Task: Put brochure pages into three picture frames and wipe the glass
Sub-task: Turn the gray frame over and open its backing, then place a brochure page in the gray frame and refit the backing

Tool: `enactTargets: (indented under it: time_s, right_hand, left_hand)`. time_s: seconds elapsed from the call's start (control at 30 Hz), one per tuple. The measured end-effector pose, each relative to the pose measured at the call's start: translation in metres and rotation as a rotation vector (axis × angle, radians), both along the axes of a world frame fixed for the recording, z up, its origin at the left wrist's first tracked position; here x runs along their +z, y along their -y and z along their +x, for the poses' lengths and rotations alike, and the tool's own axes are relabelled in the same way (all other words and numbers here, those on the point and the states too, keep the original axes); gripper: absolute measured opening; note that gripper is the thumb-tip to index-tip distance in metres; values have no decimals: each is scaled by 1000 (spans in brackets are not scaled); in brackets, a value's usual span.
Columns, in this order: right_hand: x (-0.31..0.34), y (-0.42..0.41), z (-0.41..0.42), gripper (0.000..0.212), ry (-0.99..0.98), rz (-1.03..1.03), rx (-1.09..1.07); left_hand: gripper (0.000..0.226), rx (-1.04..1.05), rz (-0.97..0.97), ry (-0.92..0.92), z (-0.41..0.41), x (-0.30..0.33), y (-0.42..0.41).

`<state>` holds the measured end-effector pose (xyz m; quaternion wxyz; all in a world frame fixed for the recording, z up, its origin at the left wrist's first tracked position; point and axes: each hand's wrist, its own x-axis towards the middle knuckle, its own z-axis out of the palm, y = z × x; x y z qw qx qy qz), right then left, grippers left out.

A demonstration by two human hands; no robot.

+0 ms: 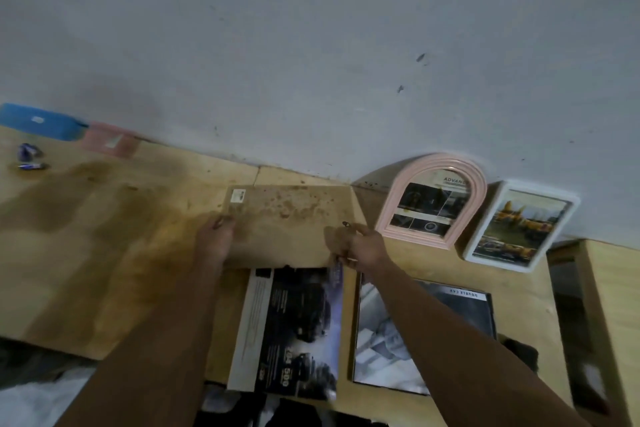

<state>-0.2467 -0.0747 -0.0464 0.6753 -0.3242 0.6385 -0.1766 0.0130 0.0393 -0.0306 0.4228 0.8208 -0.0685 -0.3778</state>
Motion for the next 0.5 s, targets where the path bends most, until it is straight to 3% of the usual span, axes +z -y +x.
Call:
enactTargets:
  time_s: [0.1, 0.27, 0.33, 0.5]
  right_hand:
    - [-4, 11, 19, 23, 29, 33, -30]
    - [-7, -4, 14, 43, 83, -29, -85]
    - [-12, -13, 1, 45, -4, -116, -53]
    - [-9, -53, -58, 30, -336, -377, 273]
  left_hand:
    - [52, -34, -17, 20, 26, -8, 18]
    - [54, -146, -29, 71, 43, -19, 26]
    - [47, -232, -6, 165, 34, -21, 19]
    - [42, -435, 112, 518, -15, -24, 8]
